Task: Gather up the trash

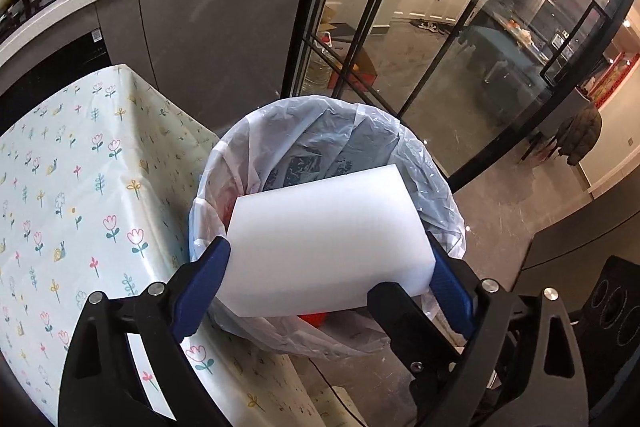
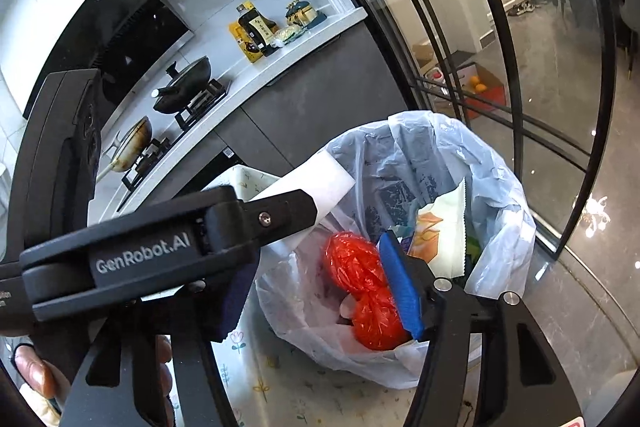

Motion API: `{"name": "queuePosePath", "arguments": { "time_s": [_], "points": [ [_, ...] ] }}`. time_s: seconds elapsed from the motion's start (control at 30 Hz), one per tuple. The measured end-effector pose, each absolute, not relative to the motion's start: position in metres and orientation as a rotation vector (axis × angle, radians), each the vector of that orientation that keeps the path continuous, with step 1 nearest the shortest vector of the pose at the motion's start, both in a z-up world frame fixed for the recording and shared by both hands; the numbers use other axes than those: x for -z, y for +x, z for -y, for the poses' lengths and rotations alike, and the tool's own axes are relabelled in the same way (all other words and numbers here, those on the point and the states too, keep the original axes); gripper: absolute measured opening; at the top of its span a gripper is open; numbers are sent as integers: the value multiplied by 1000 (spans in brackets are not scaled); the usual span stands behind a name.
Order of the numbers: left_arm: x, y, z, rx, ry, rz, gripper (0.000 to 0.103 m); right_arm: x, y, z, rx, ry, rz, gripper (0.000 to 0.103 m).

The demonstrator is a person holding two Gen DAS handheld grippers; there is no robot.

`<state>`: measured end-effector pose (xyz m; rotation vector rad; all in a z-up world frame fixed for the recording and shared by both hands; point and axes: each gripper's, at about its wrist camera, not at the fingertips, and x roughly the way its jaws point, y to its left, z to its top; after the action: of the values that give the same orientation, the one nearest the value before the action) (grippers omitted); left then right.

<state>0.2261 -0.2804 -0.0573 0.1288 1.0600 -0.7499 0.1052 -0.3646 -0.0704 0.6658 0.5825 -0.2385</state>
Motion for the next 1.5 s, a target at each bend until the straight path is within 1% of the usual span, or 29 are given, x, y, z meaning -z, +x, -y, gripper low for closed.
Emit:
{"name": "queuePosePath", "arguments": {
  "time_s": [0.07, 0.23, 0.27, 0.3, 0.33, 0.37, 0.43, 0.57, 0.67, 0.73, 0.83, 1.0, 1.1, 1.5],
  "points": [
    [56, 226, 278, 748, 115, -1060, 89, 71, 105, 365, 245, 668, -568, 62],
    [60, 229, 274, 757, 49, -1123, 89, 73, 107, 369, 273, 664, -574, 62],
    [58, 226, 275, 789, 43, -1122, 88, 74, 109, 370, 295, 661, -583, 56],
    [57, 222, 277, 839, 41, -1128, 88, 79, 112, 373, 361, 653, -627, 43],
    [53, 217, 279, 853, 57, -1113, 88, 87, 116, 379, 378, 676, -664, 39],
    [49, 211, 281, 847, 88, -1071, 88, 94, 117, 385, 372, 720, -672, 39],
    [45, 207, 284, 831, 142, -1014, 89, 99, 110, 392, 405, 764, -661, 40],
    [48, 214, 280, 787, 132, -1014, 89, 93, 96, 392, 428, 737, -650, 41],
    [47, 212, 273, 737, 151, -977, 89, 87, 90, 389, 445, 694, -671, 42],
    [45, 209, 270, 712, 186, -945, 89, 82, 87, 388, 455, 657, -687, 47],
    [43, 205, 264, 666, 221, -896, 89, 71, 83, 383, 457, 598, -697, 50],
    [41, 202, 252, 620, 262, -854, 89, 56, 80, 371, 440, 524, -709, 52],
    [38, 197, 242, 600, 270, -839, 89, 48, 77, 362, 439, 496, -710, 55],
    [27, 171, 213, 550, 286, -799, 89, 25, 60, 331, 426, 416, -720, 56]
  ]
}}
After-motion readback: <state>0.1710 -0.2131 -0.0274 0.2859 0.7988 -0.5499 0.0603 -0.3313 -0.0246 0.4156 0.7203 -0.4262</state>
